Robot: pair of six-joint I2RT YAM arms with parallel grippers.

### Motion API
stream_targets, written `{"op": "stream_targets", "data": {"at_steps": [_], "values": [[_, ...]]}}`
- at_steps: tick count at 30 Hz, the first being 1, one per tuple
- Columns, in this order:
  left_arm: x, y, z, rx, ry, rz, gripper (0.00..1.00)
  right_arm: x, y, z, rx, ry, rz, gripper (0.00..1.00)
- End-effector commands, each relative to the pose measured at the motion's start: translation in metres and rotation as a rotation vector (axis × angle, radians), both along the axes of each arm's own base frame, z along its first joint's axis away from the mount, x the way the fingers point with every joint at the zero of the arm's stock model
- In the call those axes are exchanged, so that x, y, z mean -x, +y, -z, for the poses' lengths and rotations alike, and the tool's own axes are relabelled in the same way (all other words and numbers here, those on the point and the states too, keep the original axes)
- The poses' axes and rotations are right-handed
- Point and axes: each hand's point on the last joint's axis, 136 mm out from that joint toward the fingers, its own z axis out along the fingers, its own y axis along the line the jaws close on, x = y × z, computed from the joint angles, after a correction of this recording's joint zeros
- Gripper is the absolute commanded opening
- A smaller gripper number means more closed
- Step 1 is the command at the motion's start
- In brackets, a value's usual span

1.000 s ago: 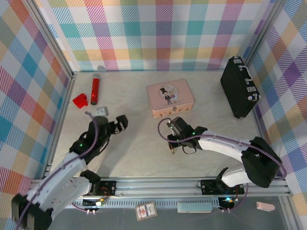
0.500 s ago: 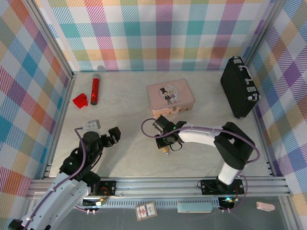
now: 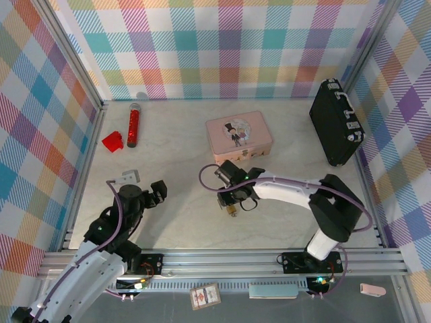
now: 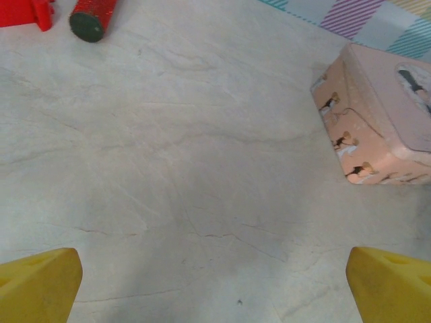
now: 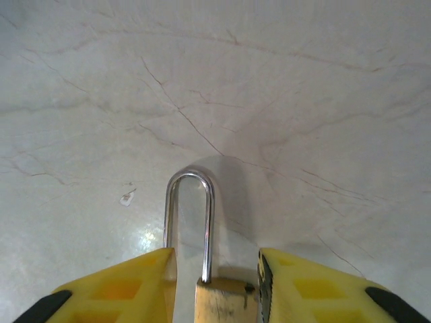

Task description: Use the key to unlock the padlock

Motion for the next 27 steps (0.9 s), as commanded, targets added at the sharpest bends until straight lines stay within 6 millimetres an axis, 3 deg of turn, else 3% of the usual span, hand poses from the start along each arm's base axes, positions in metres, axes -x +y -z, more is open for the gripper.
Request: {"op": "stream_targets", "data": {"at_steps": [1,5,11,16,19,21,24,27], "values": [[-0.006,0.022,-0.009,-0.074,0.023,-0.141,1.00,0.002,-0.016,-0.031,0.016,-0.080,-0.026,0.37],[-0.020,0.040,-0.014,-0.212,0.106,-0.272,1.00,-0.003,-0.039,-0.075,0.034,-0.226,-0.041,0.41],[-0.049,0.045,-0.026,-0.346,0.043,-0.342,1.00,-0.028,-0.112,-0.123,0.146,-0.604,0.105,0.75],[-0.067,0.041,-0.044,-0.399,-0.119,-0.312,1.00,-0.024,-0.158,-0.154,0.084,-0.788,0.224,0.92],[-0.063,0.054,-0.049,-0.438,-0.167,-0.372,1.00,-0.016,-0.176,-0.158,0.033,-0.847,0.266,1.00],[-0.063,0.055,-0.044,-0.437,-0.214,-0.367,1.00,-0.011,-0.191,-0.155,0.019,-0.878,0.319,0.99],[-0.062,0.050,-0.028,-0.442,-0.288,-0.314,1.00,-0.005,-0.218,-0.148,0.005,-0.900,0.453,0.99],[-0.062,0.050,-0.017,-0.474,-0.330,-0.284,1.00,0.001,-0.229,-0.138,-0.025,-0.915,0.496,0.99]]}}
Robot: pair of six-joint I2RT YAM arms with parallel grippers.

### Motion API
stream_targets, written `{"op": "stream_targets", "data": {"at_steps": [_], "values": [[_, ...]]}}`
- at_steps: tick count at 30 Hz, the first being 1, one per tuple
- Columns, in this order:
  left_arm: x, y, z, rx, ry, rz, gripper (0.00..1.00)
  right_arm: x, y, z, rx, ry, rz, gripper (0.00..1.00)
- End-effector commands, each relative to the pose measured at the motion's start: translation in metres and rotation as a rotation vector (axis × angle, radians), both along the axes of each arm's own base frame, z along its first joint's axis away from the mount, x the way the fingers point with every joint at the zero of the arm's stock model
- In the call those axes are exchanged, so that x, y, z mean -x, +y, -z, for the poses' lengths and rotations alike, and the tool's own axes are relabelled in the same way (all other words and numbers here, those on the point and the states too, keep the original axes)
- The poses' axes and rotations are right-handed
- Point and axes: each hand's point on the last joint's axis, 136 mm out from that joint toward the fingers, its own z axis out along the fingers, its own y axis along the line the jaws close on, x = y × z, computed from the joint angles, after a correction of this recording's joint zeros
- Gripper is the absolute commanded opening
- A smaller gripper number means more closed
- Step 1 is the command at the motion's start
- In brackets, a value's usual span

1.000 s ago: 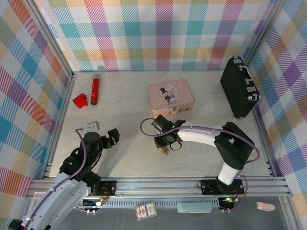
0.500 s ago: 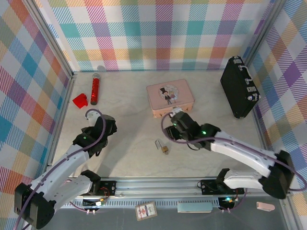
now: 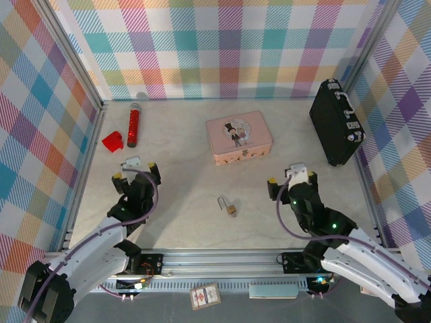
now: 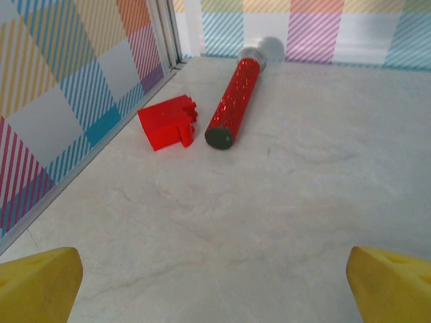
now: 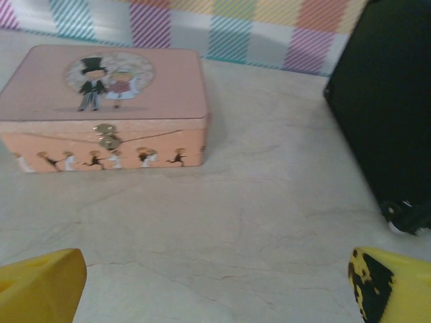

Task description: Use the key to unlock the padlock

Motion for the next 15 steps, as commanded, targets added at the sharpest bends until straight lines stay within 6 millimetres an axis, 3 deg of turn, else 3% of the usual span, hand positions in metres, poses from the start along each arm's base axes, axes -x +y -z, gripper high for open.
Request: {"op": "stream_targets", "data": {"at_steps": [1,3,11,15], "values": [[-0.011,-0.002,-0.023,-0.029,-0.151,0.045,1.00,0.001,-0.017,0.001,-0.058,-0.062,0.083,0.99],[-0.017,-0.007,-0.014,-0.037,-0.154,0.112,1.00,0.002,-0.018,0.003,-0.064,-0.085,0.075,0.99],[-0.050,0.006,0.009,-0.019,-0.105,0.115,1.00,0.002,-0.017,0.007,-0.051,-0.094,0.067,0.99],[-0.070,-0.012,0.022,-0.025,-0.048,0.235,1.00,0.002,-0.017,0.012,-0.029,-0.080,0.064,0.99]]}}
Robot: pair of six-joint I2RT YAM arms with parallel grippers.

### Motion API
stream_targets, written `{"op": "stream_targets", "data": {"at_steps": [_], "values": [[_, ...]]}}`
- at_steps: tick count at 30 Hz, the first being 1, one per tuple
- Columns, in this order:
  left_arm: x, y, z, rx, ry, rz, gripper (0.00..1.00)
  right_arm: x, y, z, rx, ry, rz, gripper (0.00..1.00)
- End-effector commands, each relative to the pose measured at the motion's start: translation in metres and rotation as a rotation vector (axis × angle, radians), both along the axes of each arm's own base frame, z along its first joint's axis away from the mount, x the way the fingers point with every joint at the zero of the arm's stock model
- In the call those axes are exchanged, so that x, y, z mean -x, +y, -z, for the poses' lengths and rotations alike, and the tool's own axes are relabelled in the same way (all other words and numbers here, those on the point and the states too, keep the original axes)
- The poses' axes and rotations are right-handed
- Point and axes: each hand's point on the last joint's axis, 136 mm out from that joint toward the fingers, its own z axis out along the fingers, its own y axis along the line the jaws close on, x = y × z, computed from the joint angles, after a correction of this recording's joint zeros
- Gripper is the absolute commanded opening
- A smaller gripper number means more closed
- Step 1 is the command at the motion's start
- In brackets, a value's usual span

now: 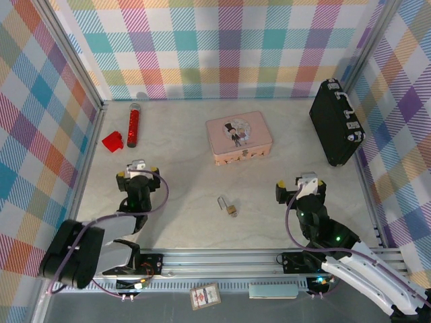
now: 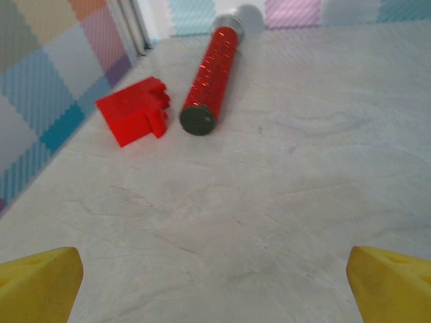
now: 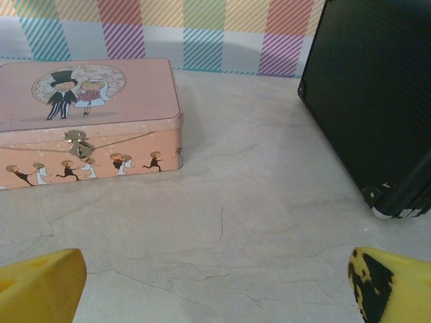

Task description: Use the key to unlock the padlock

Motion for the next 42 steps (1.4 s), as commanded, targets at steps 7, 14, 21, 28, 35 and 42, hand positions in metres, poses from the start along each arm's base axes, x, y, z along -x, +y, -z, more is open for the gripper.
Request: {"op": "stream_targets", "data": {"at_steps": [7,14,21,28,35,42], "values": [[-0.054,-0.027,0.003,0.114,-0.068,0.187,1.00,-0.007,0.004,-0.001,0.032,-0.037,-0.005,0.99],[-0.072,-0.021,0.018,0.172,0.034,0.177,1.00,-0.016,0.002,-0.008,0.031,-0.075,0.008,0.99],[-0.074,-0.014,0.018,0.200,0.034,0.164,1.00,-0.044,0.012,-0.010,0.075,-0.068,0.005,0.99],[-0.074,-0.014,0.019,0.198,0.034,0.163,1.00,-0.083,-0.022,0.006,-0.005,-0.011,0.090,0.99],[-0.074,-0.014,0.019,0.199,0.035,0.163,1.00,-0.111,-0.045,0.034,-0.052,-0.006,0.114,0.99],[-0.074,-0.014,0.019,0.200,0.035,0.164,1.00,-0.135,-0.020,0.043,-0.001,-0.076,-0.040,0.99]]}}
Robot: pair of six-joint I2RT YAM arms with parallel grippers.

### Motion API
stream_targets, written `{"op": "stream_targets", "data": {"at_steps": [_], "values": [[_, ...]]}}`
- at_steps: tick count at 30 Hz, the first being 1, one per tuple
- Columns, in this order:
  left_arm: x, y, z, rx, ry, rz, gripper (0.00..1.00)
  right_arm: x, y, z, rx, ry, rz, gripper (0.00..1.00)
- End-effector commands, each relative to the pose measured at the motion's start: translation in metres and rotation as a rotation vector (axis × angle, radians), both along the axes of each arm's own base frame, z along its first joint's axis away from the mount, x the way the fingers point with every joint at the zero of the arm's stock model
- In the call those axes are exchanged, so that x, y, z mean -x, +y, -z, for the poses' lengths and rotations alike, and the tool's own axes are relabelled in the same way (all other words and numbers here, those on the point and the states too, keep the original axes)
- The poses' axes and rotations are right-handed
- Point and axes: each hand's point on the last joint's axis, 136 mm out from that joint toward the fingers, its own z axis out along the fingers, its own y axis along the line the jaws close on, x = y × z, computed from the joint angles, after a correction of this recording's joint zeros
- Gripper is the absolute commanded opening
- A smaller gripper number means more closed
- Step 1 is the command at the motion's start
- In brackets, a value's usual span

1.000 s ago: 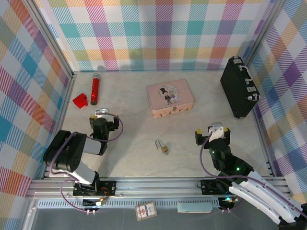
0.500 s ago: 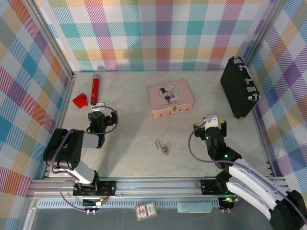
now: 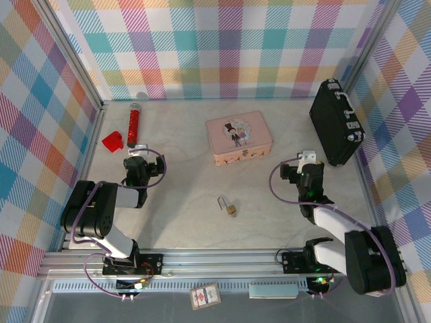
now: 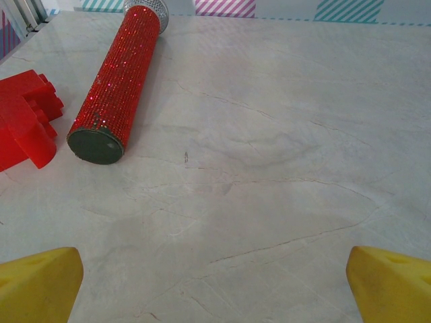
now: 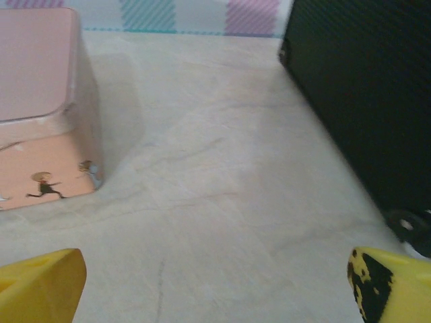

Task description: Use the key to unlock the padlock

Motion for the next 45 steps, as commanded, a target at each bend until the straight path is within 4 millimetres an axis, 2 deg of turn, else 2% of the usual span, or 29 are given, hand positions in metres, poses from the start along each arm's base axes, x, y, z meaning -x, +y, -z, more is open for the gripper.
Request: {"op": "stream_targets", "data": {"at_steps": [1,4,8,11,13,19,22,45], "values": [[0.000,-0.001,-0.001,0.019,-0.003,0.006,1.00,-0.016,0.022,-0.023,0.006,-0.152,-0.136,0.99],[-0.001,-0.001,-0.001,0.020,-0.005,0.006,1.00,-0.024,0.024,-0.011,0.028,-0.151,-0.157,0.99],[-0.001,-0.001,-0.001,0.020,-0.004,0.006,1.00,-0.036,0.013,0.009,-0.051,-0.114,-0.140,0.99],[-0.001,-0.002,-0.001,0.019,-0.003,0.007,1.00,-0.052,0.002,0.022,-0.105,-0.007,-0.101,0.99],[-0.001,-0.001,-0.002,0.020,-0.004,0.006,1.00,-0.056,-0.009,0.023,-0.143,0.007,-0.060,0.99],[-0.001,-0.001,-0.002,0.020,-0.005,0.007,1.00,-0.056,-0.012,0.022,-0.141,0.001,-0.044,0.99],[-0.001,-0.002,-0.002,0.020,-0.005,0.007,1.00,-0.053,-0.024,0.020,-0.114,-0.026,0.055,0.99],[-0.001,-0.001,-0.001,0.020,-0.004,0.006,1.00,-0.054,-0.024,0.021,-0.116,-0.021,0.056,0.99]]}}
